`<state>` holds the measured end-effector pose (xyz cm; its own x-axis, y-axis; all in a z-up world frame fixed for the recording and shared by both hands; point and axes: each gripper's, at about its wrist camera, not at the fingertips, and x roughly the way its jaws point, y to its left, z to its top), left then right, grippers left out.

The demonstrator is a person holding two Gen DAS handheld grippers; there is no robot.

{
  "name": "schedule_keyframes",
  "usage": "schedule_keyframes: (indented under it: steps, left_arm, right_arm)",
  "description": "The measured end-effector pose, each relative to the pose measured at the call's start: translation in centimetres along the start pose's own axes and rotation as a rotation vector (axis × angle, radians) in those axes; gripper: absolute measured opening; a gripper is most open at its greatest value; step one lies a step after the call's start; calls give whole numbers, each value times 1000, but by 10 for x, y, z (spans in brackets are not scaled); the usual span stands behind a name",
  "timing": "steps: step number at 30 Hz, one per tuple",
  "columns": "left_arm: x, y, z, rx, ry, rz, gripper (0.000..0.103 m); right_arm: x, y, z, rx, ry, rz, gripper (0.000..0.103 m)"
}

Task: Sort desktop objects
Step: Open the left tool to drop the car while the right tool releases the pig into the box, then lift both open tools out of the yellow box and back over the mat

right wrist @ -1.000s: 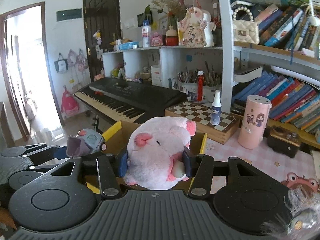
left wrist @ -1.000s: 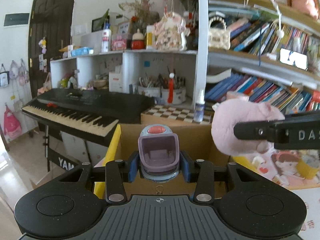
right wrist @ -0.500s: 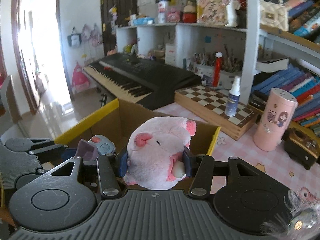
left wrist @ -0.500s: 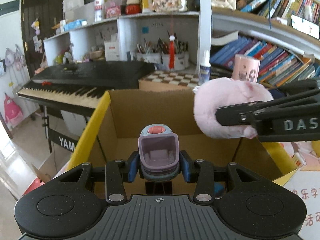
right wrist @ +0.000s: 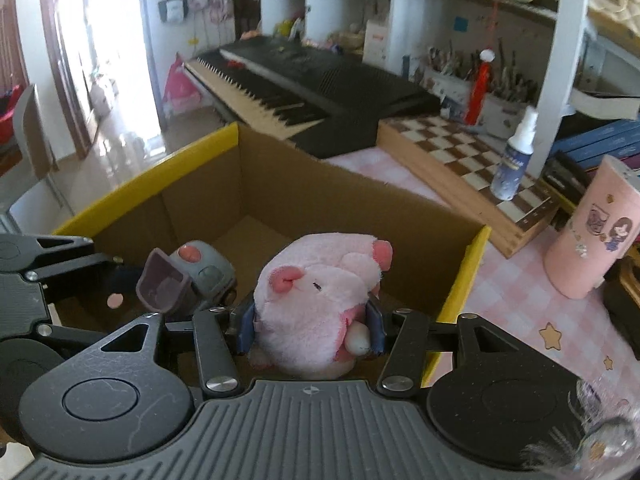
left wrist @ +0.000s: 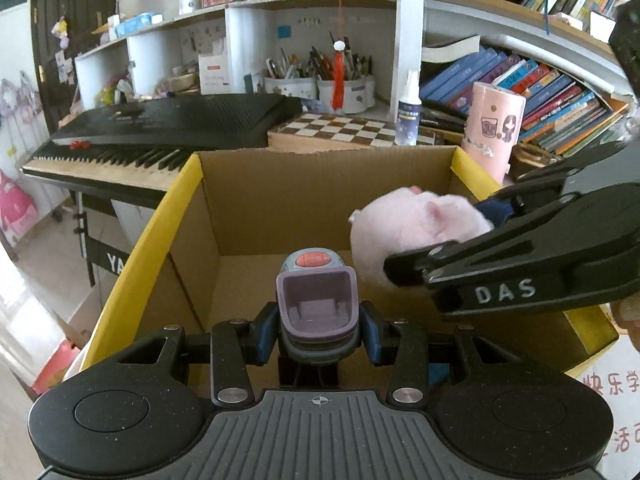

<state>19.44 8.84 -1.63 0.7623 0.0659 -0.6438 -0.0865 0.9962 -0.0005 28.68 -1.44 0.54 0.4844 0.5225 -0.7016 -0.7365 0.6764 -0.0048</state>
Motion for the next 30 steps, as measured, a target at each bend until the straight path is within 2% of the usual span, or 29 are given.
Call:
schedule_keyframes:
  steps: [7,9,10,11,13,23,30]
  left_arm:
    - [2,-2,2,5,1,9,42]
    - [0,-1,2,7,-9,14,44]
    - [-2,-1,3,7,-18,12,48]
    - [-4,0,3,7,-29,12,52]
    - [-10,-1,4,10,-57,17,54]
    - [-38,1,7,-9,-134,29,59]
    - [-56,8,6,-42,-182,44,61]
  right_arm:
    - [11,4,2,-51,44,-11,53]
    - [12,2,3,-43,42,-10,56]
    - [11,1,3,-37,37,-12,57]
    - [10,0,4,-29,25,-14,57]
    - [4,-1,6,-19,-6,-23,61]
    - [-33,1,10,32,-143,-71,61]
    - [-67,3,0,93,-233,-141,61]
